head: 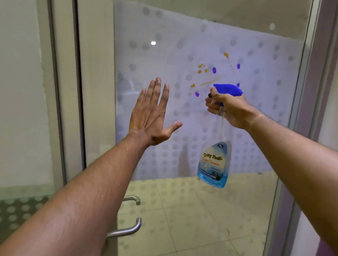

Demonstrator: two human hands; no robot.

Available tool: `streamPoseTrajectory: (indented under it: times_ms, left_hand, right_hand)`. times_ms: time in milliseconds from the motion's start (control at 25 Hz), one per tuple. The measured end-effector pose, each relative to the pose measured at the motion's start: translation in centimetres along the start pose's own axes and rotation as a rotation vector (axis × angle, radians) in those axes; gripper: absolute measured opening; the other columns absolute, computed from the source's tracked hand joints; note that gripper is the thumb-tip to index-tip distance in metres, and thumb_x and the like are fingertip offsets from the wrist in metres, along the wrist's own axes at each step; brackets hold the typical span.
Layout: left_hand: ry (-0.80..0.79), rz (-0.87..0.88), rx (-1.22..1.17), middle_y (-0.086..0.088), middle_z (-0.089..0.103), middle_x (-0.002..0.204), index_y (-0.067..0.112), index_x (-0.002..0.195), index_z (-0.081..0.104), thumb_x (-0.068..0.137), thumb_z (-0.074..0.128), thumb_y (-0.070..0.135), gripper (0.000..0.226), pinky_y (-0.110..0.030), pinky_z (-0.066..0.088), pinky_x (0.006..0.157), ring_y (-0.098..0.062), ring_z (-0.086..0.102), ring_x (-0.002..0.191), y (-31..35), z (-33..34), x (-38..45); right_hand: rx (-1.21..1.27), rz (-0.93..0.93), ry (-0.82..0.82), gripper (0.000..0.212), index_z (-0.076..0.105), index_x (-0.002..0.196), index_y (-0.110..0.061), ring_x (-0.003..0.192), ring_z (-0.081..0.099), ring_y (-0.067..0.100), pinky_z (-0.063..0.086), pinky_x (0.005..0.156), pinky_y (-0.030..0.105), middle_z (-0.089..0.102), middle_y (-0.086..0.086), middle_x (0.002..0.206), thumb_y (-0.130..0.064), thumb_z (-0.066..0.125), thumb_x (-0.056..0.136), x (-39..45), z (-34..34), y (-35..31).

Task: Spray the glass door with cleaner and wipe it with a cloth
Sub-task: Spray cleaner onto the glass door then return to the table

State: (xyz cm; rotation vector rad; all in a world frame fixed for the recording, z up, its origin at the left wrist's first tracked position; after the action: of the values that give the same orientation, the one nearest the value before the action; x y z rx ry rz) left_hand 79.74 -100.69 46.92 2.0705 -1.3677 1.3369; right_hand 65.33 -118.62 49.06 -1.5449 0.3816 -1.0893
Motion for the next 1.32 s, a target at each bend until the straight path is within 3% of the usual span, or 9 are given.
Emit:
streamPoseTrajectory:
  times_ms: [80, 280, 440, 720, 840, 960, 1120, 1200, 1320]
  left_hand:
    - [-0.013, -0.011, 0.011, -0.017, -0.012, 0.162, 0.009, 0.154, -0.009, 0.081, 0.027, 0.076, 0.105, -0.045, 0.000, 0.123, -0.029, -0.011, 0.151, -0.7, -0.5, -0.9]
    - [-0.057, -0.064, 0.097, -0.017, -0.010, 0.162, 0.009, 0.154, -0.009, 0.079, 0.021, 0.078, 0.106, -0.046, 0.003, 0.123, -0.029, -0.009, 0.151, -2.2, -2.0, -3.6]
    - [-0.113, -0.129, 0.181, -0.018, -0.011, 0.162, 0.008, 0.154, -0.009, 0.080, 0.021, 0.078, 0.106, -0.046, 0.002, 0.123, -0.030, -0.009, 0.151, -2.4, -3.9, -6.5]
    - [-0.238, -0.257, 0.301, -0.018, -0.014, 0.162, 0.008, 0.154, -0.010, 0.082, 0.027, 0.076, 0.106, -0.045, 0.002, 0.123, -0.029, -0.012, 0.150, -1.5, -8.0, -14.0]
    - [-0.285, -0.323, 0.364, -0.018, -0.014, 0.162, 0.008, 0.154, -0.010, 0.081, 0.029, 0.076, 0.107, -0.045, 0.002, 0.123, -0.028, -0.012, 0.150, -1.6, -10.8, -18.0]
    - [-0.337, -0.392, 0.441, -0.018, -0.013, 0.162, 0.008, 0.154, -0.009, 0.079, 0.024, 0.077, 0.107, -0.046, 0.001, 0.123, -0.029, -0.011, 0.150, -2.2, -14.2, -21.5]
    - [-0.363, -0.471, 0.535, -0.018, -0.012, 0.162, 0.008, 0.154, -0.008, 0.078, 0.023, 0.076, 0.107, -0.047, 0.003, 0.123, -0.030, -0.010, 0.151, -3.6, -19.2, -25.7]
    - [-0.373, -0.511, 0.569, -0.018, -0.012, 0.162, 0.008, 0.154, -0.008, 0.079, 0.025, 0.076, 0.107, -0.046, 0.003, 0.123, -0.030, -0.010, 0.151, -4.3, -21.9, -28.2]
    - [-0.397, -0.569, 0.627, -0.018, -0.014, 0.161, 0.009, 0.154, -0.010, 0.080, 0.025, 0.076, 0.106, -0.046, 0.002, 0.123, -0.029, -0.013, 0.150, -5.2, -25.8, -32.2]
  right_hand:
    - [-0.004, 0.018, -0.063, 0.035, 0.062, 0.112, -0.003, 0.108, 0.067, 0.027, 0.055, 0.094, 0.042, 0.067, 0.024, 0.115, -0.026, 0.071, 0.088, -1.1, 1.8, 0.5]
    - [0.063, 0.040, -0.179, 0.040, 0.059, 0.114, 0.004, 0.109, 0.066, 0.024, 0.053, 0.098, 0.042, 0.051, 0.033, 0.133, -0.026, 0.070, 0.089, -3.2, 4.9, 1.5]
    - [0.099, 0.054, -0.292, 0.033, 0.058, 0.106, 0.002, 0.115, 0.064, 0.031, 0.051, 0.100, 0.043, 0.053, 0.032, 0.131, -0.025, 0.069, 0.090, -5.5, 7.0, 2.1]
    - [0.192, 0.126, -0.517, 0.021, 0.069, 0.099, -0.009, 0.115, 0.064, 0.028, 0.055, 0.095, 0.036, 0.067, 0.023, 0.117, -0.026, 0.072, 0.087, -11.0, 11.4, 4.2]
    - [0.234, 0.120, -0.606, 0.029, 0.068, 0.103, -0.002, 0.116, 0.062, 0.034, 0.054, 0.097, 0.040, 0.062, 0.028, 0.121, -0.025, 0.073, 0.085, -14.3, 13.8, 4.8]
    - [0.281, 0.125, -0.696, 0.052, 0.061, 0.115, 0.008, 0.116, 0.062, 0.037, 0.049, 0.101, 0.048, 0.062, 0.032, 0.120, -0.027, 0.077, 0.080, -18.3, 16.8, 5.1]
    - [0.316, 0.118, -0.806, 0.098, 0.059, 0.120, 0.003, 0.111, 0.065, 0.035, 0.054, 0.096, 0.046, 0.065, 0.028, 0.117, -0.053, 0.092, 0.047, -23.7, 20.8, 4.6]
    - [0.338, 0.123, -0.860, 0.094, 0.060, 0.120, -0.003, 0.110, 0.067, 0.031, 0.056, 0.094, 0.042, 0.067, 0.023, 0.117, -0.052, 0.093, 0.047, -26.7, 22.9, 4.1]
    - [0.340, 0.115, -0.926, 0.069, 0.065, 0.109, -0.011, 0.102, 0.069, 0.026, 0.053, 0.098, 0.048, 0.071, 0.013, 0.106, -0.049, 0.090, 0.056, -31.8, 25.6, 3.0]
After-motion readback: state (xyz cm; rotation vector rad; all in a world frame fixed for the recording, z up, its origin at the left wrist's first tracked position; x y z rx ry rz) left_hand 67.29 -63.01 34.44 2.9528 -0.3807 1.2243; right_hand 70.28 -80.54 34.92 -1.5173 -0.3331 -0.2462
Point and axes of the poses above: each hand's wrist, its own x-axis towards the middle knuckle, its own z-axis out of the palm, y = z × x, the point moved 8 cm from there along x, towards the middle knuckle
